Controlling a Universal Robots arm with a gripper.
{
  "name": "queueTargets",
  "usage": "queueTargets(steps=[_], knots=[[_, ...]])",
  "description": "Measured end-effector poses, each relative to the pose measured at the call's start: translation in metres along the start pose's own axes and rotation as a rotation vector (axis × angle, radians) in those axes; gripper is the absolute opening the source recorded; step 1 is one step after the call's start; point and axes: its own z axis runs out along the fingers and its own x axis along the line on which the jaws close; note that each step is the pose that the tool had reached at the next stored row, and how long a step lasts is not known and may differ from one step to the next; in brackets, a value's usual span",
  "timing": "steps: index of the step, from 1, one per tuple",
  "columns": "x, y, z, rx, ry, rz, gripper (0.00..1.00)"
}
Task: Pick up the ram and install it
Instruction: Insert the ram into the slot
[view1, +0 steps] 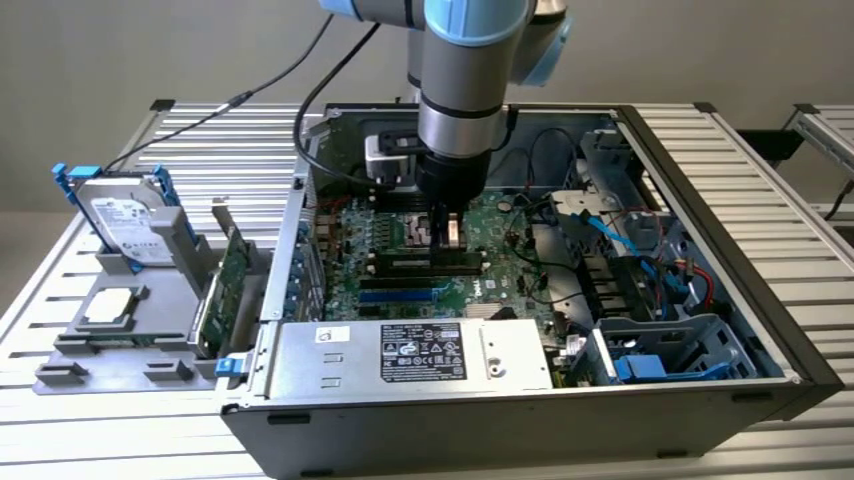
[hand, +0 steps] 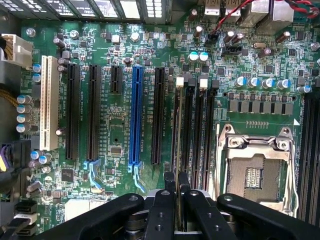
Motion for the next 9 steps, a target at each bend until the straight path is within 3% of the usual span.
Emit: queueTargets(steps=[9], knots=[[0.0000,-0.0001,0.0034,-0.0001,0.0003,0.000,0.14]])
